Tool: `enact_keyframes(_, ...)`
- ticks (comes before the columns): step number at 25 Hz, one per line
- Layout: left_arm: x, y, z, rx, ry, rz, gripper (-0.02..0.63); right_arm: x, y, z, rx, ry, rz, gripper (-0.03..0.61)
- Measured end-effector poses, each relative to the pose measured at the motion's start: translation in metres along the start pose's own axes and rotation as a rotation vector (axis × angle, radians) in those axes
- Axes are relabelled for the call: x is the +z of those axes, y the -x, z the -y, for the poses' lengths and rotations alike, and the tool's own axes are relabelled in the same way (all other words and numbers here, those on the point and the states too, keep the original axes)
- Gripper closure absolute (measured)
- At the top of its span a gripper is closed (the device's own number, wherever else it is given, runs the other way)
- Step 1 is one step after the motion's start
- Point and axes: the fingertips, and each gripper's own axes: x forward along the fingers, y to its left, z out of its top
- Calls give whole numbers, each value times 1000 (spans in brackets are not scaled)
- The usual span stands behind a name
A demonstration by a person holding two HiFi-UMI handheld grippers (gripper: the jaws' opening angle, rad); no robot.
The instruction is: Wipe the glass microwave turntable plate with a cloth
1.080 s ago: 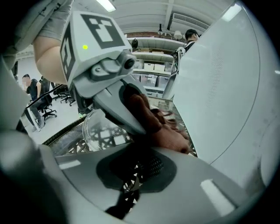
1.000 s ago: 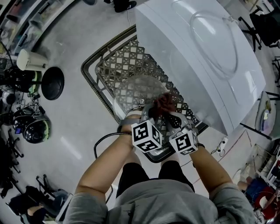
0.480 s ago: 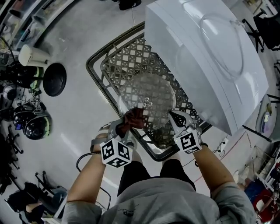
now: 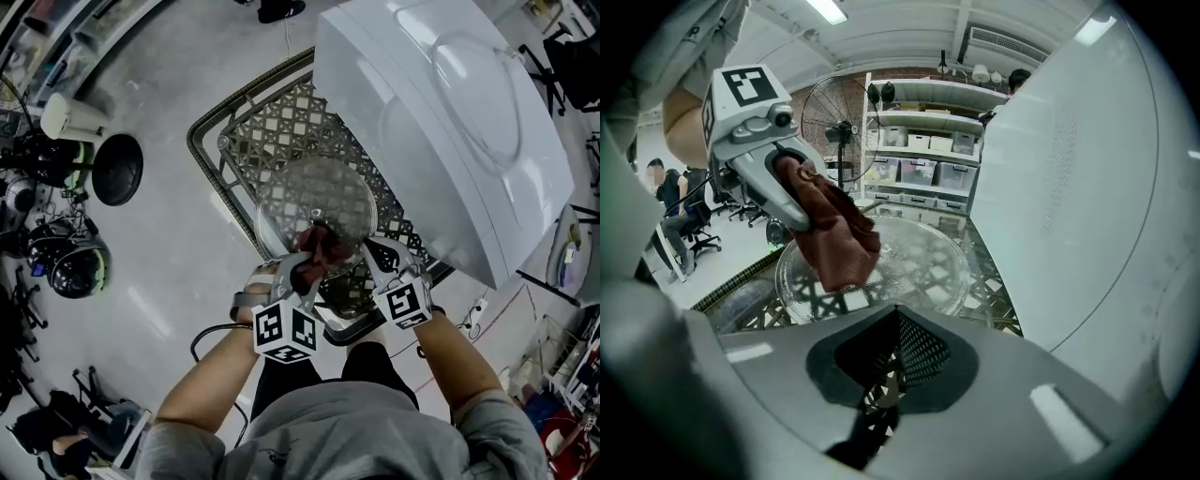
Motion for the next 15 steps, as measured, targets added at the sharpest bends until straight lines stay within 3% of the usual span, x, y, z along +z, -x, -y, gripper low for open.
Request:
enact_keyframes(3,39,-21,10,-8,7,86,552,0,0,-1,1,1,-1,572)
enact_keyframes(6,62,-43,23,-36,6,119,552,0,0,-1,0,-1,2,572)
enact_keyframes(15,46,-64,28,-11,12,87,554,1,0,0,-5,7,2,572)
